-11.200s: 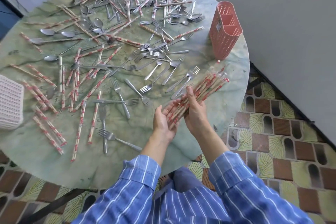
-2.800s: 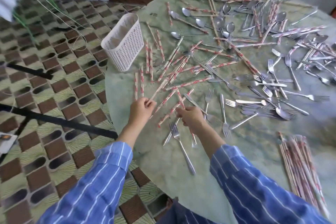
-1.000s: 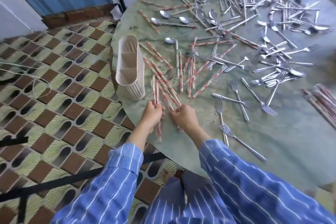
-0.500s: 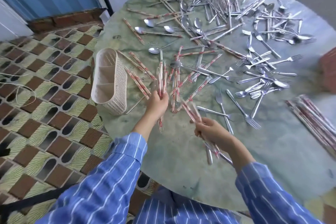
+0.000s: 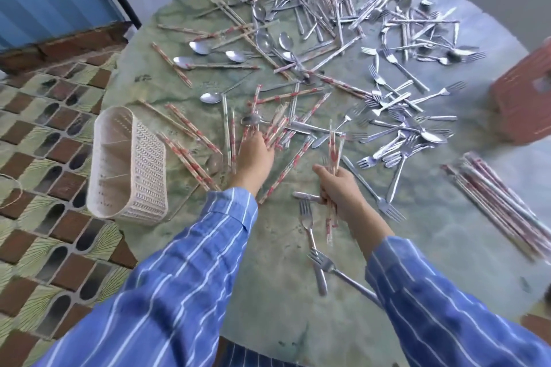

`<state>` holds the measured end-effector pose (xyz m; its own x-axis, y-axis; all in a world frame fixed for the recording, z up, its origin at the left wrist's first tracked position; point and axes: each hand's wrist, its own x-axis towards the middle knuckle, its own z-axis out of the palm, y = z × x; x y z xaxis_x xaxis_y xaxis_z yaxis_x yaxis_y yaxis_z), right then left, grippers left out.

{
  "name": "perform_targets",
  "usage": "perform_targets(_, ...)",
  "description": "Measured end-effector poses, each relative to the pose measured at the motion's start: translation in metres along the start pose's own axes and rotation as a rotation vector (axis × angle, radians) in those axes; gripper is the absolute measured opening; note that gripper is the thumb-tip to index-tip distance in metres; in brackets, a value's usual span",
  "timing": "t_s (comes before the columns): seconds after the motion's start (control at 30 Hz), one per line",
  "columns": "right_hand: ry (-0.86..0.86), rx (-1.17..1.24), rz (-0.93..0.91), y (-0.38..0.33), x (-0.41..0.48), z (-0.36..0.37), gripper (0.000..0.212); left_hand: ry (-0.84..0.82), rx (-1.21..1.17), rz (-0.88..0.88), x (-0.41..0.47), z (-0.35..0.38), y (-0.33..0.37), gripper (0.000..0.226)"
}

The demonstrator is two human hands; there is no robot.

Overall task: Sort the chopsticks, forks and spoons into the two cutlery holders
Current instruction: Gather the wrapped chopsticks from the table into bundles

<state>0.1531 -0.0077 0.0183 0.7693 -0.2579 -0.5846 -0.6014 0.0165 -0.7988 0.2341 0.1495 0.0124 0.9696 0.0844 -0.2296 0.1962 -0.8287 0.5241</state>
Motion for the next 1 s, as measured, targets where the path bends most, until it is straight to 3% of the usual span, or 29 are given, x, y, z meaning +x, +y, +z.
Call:
perform_targets(0.23,0.114,-0.327,0.068,-0.008,0.038,0.037,0.033,-0.093,0.030,-0.065,-0.012,-0.013,-0.017,0.023)
perform_targets(0.33,0.144,-0.422,0.052,-0.010,0.040,0.047,0.043,-0.178,0.081,-0.120,-0.018,-0.023,-0.030,0.032)
perform_targets(0.43,0.207,-0.444,0.033,-0.011,0.044,0.053,0.037,-0.251,0.149,-0.165,-0.019,-0.038,-0.042,0.042)
perform_targets(0.53,0.212,-0.445,0.059,-0.014,0.040,0.051,0.031,-0.356,0.129,-0.164,-0.014,-0.052,-0.049,0.029)
perform_targets(0.6,0.235,-0.424,0.079,-0.016,0.034,0.048,0.032,-0.433,0.083,-0.174,-0.011,-0.064,-0.054,0.016)
perform_targets(0.67,0.288,-0.387,0.093,-0.015,0.030,0.043,0.035,-0.459,0.059,-0.181,-0.004,-0.072,-0.063,0.021)
perform_targets(0.73,0.338,-0.308,0.101,-0.015,0.026,0.039,0.033,-0.429,-0.033,-0.188,0.004,-0.077,-0.070,0.024)
perform_targets(0.87,0.333,-0.016,0.072,-0.014,0.020,0.037,0.019,-0.382,-0.431,-0.260,0.015,-0.081,-0.064,0.036)
perform_targets(1.0,0.277,0.166,0.067,-0.024,0.027,0.040,0.014,-0.312,-0.466,-0.270,0.028,-0.082,-0.049,0.038)
